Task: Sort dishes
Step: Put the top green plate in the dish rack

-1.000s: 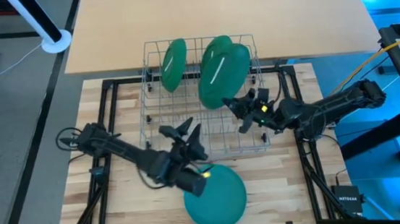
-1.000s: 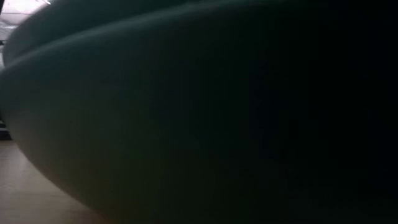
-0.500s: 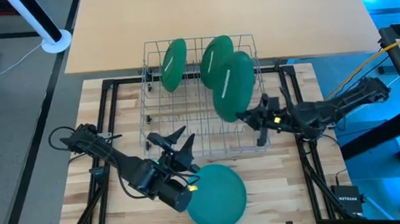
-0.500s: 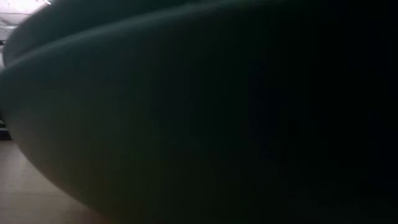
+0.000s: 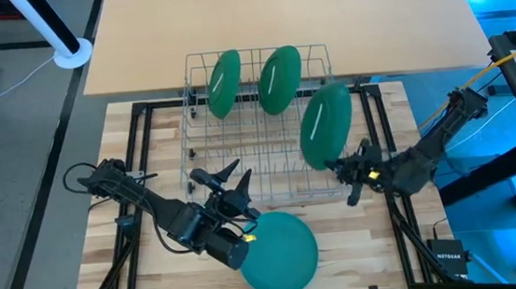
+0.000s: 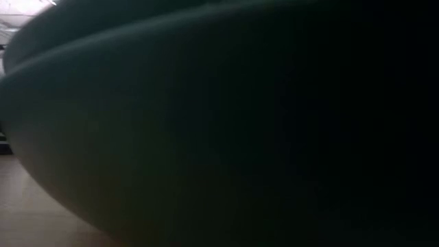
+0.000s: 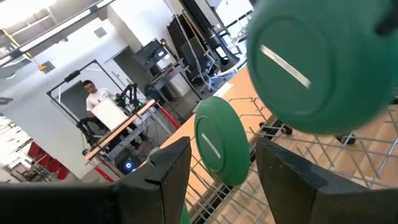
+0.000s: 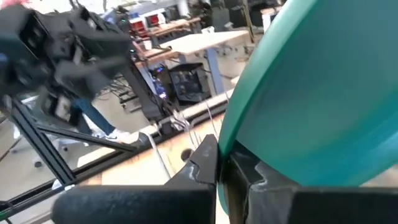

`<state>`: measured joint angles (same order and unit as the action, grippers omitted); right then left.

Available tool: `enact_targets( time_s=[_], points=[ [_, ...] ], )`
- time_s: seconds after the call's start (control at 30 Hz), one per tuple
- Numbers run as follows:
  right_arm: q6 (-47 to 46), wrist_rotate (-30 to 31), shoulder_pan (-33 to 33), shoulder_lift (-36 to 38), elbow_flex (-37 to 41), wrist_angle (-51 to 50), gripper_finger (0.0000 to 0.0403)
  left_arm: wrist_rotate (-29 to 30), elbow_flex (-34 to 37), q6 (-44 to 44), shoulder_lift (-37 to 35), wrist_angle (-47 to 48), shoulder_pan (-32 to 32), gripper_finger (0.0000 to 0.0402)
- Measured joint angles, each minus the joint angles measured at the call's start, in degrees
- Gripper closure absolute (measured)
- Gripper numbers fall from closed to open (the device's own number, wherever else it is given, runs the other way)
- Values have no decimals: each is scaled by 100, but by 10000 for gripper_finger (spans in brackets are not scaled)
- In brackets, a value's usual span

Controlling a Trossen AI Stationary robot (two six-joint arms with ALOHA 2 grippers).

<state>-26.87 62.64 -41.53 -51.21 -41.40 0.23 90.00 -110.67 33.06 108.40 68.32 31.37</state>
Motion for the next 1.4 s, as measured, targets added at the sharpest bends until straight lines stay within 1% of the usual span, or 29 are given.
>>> enact_targets(
  time_s=[0.1,0.2,0.33,0.5,0.63,0.93,1.03,1.23,1.4],
  points=[
    [-538,386,-217,-128,273,-4,395,0,0,0,0,2,-38,229],
    [-853,597,-339,-189,446,47,395,0,0,7,0,0,-76,229],
    [-834,836,-436,-211,578,370,395,0,0,38,2,0,-111,229],
    [-661,777,-422,-309,596,574,395,0,0,193,2,2,-119,229],
    [-255,641,-423,-344,596,940,395,0,0,205,2,2,-136,229],
    [-134,704,-423,-344,594,837,395,0,0,201,2,2,-141,229],
    [-319,685,-423,-344,594,633,395,0,0,203,2,2,-139,229],
    [-1380,686,-423,-344,595,-342,395,0,0,249,4,0,-139,229],
    [-1919,684,-421,-344,596,-846,395,0,0,251,4,2,-139,229]
  ],
)
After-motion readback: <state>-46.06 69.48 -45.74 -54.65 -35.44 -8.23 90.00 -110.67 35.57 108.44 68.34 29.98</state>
